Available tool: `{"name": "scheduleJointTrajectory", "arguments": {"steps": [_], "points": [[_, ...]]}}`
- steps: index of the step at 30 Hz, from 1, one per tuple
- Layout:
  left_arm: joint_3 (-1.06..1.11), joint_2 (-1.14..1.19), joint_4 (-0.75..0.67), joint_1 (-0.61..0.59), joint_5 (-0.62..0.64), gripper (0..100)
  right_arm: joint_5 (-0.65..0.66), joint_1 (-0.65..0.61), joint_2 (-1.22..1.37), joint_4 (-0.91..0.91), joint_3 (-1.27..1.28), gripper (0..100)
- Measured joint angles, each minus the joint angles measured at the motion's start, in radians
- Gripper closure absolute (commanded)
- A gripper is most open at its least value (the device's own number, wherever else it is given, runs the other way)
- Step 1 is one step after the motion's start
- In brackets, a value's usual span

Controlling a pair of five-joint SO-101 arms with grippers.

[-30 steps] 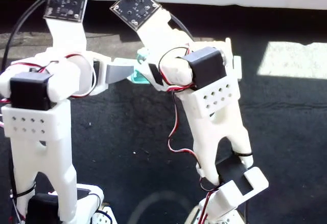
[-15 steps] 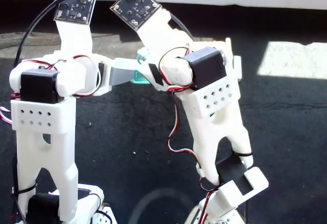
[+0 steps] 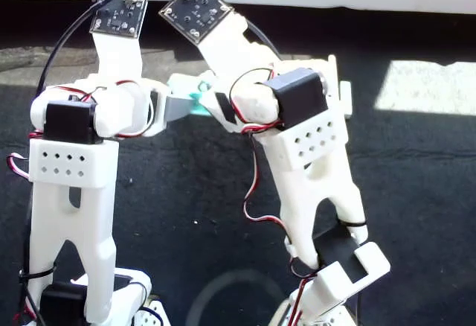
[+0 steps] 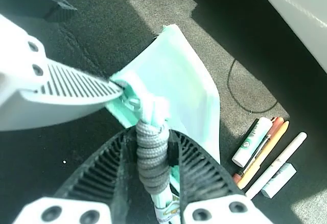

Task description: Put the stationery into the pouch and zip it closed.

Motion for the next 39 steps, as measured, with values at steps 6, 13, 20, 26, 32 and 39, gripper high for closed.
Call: {"name": "scheduleJointTrajectory", "arguments": {"steps": [6,13,20,26,32,39], "points": [[0.0,0.0,-0.018,0.005,0.0,99,0.002,-0.002,0.0,0.0,0.0,99.4],[-0.008,0.0,-0.031,0.003,0.028,99,0.002,0.048,-0.002,0.0,0.0,99.4],[-0.144,0.003,0.031,0.003,0.086,99,0.006,0.187,-0.141,0.0,0.026,99.4],[-0.193,0.003,0.091,0.003,0.092,99,0.009,0.279,-0.19,0.0,0.064,99.4],[-0.107,0.003,0.071,0.005,0.092,99,0.009,0.35,-0.192,0.0,0.072,99.4],[-0.098,0.003,0.054,0.005,0.092,99,0.009,0.382,-0.192,0.0,0.072,99.4]]}}
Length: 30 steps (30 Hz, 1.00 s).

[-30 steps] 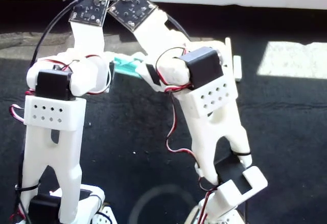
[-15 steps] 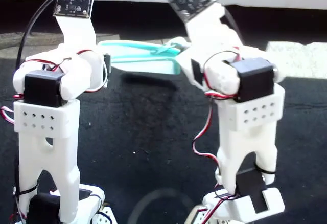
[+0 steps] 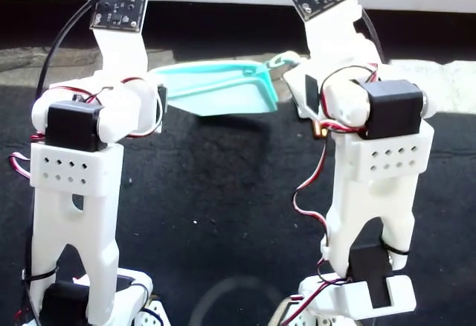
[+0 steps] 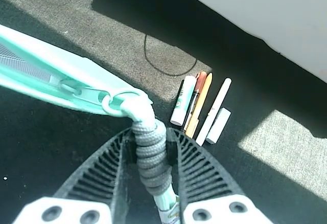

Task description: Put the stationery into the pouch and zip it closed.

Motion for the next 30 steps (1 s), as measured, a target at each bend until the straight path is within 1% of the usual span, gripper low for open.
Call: {"name": "scheduleJointTrajectory", "arguments": {"steps": [4,6,9,10,12,14,16,19,21,25,27,30], "points": [[0.0,0.0,0.0,0.0,0.0,99,0.0,-0.021,0.0,0.0,0.0,97.8],[0.0,0.0,0.0,0.0,0.0,99,0.0,-0.048,0.0,0.0,0.0,89.3],[0.0,0.0,-0.002,-0.002,0.0,99,0.0,-0.114,-0.014,0.0,0.0,70.4],[0.0,0.0,-0.006,-0.002,0.0,99,-0.011,-0.14,-0.026,0.0,0.0,68.0],[0.0,0.0,-0.015,-0.003,-0.003,99,-0.063,-0.186,-0.064,0.0,0.0,70.7],[0.0,0.0,-0.021,-0.008,-0.005,99,-0.114,-0.215,-0.106,0.0,0.0,75.5],[0.0,0.0,-0.028,-0.008,-0.005,99,-0.167,-0.226,-0.149,0.0,0.0,78.9],[0.009,0.0,-0.034,-0.006,-0.005,99,-0.213,-0.226,-0.224,0.0,-0.002,80.3],[0.009,0.0,-0.034,-0.008,-0.005,99,-0.222,-0.17,-0.252,0.0,-0.002,80.4],[0.009,0.0,-0.009,-0.008,-0.005,99,-0.227,0.017,-0.193,-0.018,0.063,80.4],[0.025,0.0,-0.008,-0.009,-0.006,99,-0.227,0.072,-0.104,-0.058,0.137,80.4],[0.068,-0.009,-0.02,-0.009,-0.006,99,-0.227,0.097,0.098,-0.141,0.233,80.4]]}}
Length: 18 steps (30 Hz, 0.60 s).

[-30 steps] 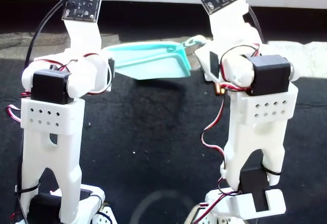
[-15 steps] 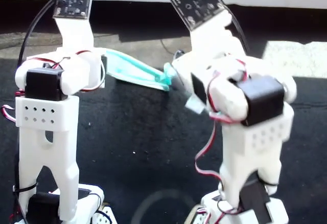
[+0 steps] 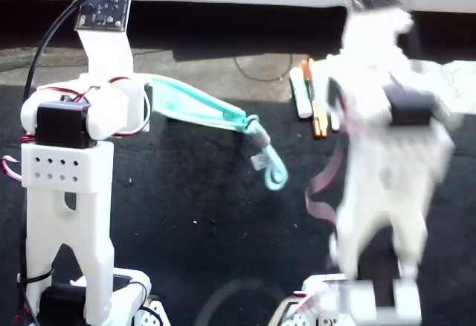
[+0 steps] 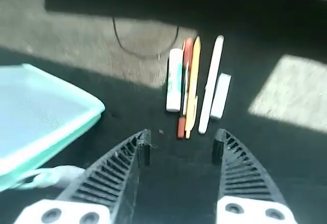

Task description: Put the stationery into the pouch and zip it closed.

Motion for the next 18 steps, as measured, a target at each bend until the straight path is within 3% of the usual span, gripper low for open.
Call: {"name": "scheduleJointTrajectory", "arguments": {"steps": [10,18], "points": [[0.118,-0.003,-0.15,-0.002,0.0,99,0.0,0.005,0.654,-0.17,-0.227,80.4],[-0.068,0.012,0.051,0.003,0.0,99,0.0,0.015,0.984,-0.16,-0.598,80.4]]}}
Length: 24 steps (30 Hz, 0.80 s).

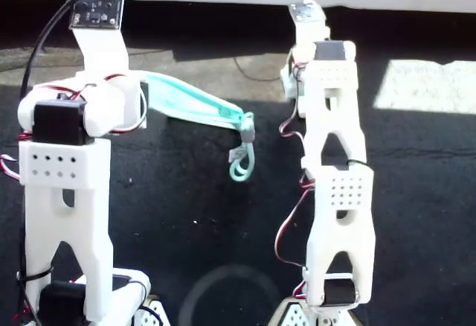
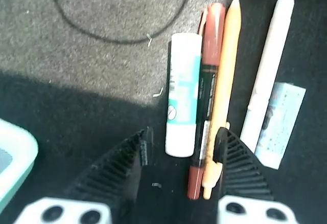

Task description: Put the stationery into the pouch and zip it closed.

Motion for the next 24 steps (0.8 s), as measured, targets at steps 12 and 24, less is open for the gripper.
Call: {"name": "scheduleJointTrajectory", "arguments": {"steps": [12,24], "points": [[0.011,-0.002,0.028,-0.003,0.0,99,-0.002,0.005,0.255,-0.066,-0.118,86.8],[0.011,-0.002,0.031,-0.003,0.0,99,0.0,0.012,0.281,0.16,-0.416,99.3]]}}
